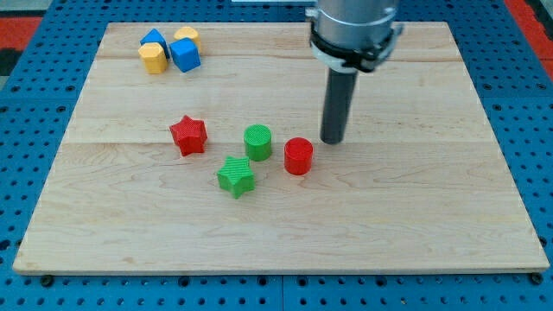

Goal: Push the red circle with green circle towards the bottom right of the board

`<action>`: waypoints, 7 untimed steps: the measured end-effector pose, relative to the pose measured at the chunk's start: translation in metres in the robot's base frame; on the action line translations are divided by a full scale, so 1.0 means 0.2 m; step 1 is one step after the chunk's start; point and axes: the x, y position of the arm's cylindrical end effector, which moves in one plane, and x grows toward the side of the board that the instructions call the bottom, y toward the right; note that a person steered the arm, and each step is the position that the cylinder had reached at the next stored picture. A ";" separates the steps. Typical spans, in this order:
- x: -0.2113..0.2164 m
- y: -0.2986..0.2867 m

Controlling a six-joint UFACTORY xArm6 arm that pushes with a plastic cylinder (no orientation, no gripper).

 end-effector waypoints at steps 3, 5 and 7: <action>-0.05 -0.76; 0.08 -0.27; 0.30 -0.15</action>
